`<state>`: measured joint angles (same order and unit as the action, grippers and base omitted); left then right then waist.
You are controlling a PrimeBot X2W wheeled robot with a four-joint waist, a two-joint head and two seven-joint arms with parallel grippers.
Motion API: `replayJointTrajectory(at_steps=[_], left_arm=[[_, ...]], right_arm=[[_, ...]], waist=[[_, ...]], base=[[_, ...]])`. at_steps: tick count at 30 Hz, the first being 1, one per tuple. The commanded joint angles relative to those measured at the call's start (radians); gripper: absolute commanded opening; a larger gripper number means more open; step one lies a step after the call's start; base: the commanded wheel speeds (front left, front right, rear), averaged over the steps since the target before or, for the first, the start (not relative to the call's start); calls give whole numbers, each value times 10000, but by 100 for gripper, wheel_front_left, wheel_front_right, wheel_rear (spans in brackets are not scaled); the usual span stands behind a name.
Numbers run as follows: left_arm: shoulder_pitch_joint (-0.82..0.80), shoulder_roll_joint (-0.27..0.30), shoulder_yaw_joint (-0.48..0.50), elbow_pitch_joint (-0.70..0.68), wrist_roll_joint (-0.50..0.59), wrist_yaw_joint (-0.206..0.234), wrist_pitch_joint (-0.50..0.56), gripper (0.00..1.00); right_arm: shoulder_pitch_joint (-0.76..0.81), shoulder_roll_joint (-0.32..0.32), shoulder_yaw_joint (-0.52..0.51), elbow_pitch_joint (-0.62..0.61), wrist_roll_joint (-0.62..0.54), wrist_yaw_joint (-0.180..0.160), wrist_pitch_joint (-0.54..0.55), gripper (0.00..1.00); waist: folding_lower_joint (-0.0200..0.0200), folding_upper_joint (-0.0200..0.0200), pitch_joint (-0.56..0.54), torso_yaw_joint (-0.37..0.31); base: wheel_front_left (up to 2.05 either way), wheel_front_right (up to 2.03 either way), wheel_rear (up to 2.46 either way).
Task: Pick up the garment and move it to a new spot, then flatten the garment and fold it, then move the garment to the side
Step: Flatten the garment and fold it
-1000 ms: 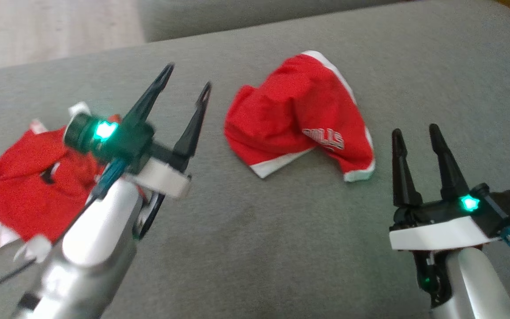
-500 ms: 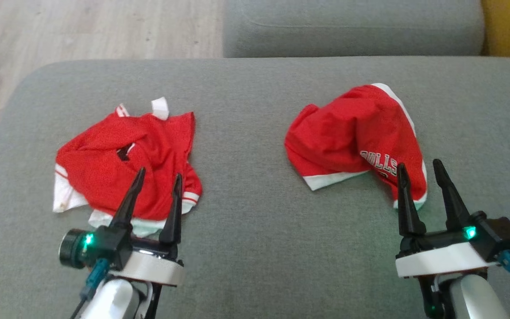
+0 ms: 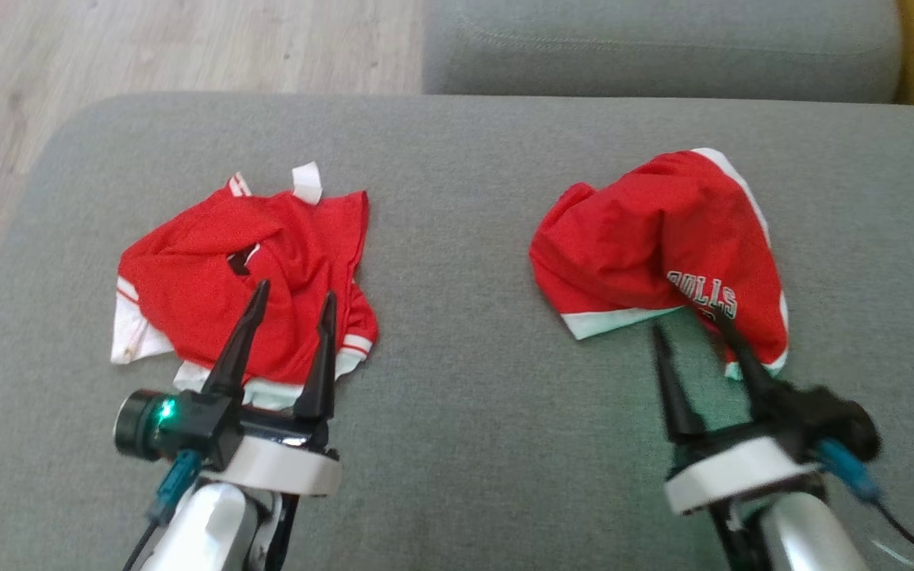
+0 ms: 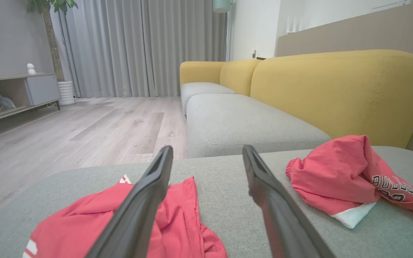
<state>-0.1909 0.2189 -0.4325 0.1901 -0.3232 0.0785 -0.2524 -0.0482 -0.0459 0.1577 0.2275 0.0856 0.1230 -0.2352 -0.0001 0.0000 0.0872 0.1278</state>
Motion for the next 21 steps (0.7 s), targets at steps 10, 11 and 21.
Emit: replayJointTrajectory(at_steps=[10,11,21], left_arm=[[-822,-461,456,-56,312,-358,-93,100],[-859,-513,478,-33,342,-400,-93,100],[-1118,-922,806,46,637,-720,-93,100]], right_arm=[[-2126,-43,895,1993,-1932,77,1684,100],[-2307,-43,910,2251,-2090,77,1824,100],[-3582,-43,255,4047,-3698,77,2818,100]], waist=[[1,0,802,814],[1,0,877,906],[1,0,1343,1545]], base=[[0,0,0],[0,0,0],[0,0,0]])
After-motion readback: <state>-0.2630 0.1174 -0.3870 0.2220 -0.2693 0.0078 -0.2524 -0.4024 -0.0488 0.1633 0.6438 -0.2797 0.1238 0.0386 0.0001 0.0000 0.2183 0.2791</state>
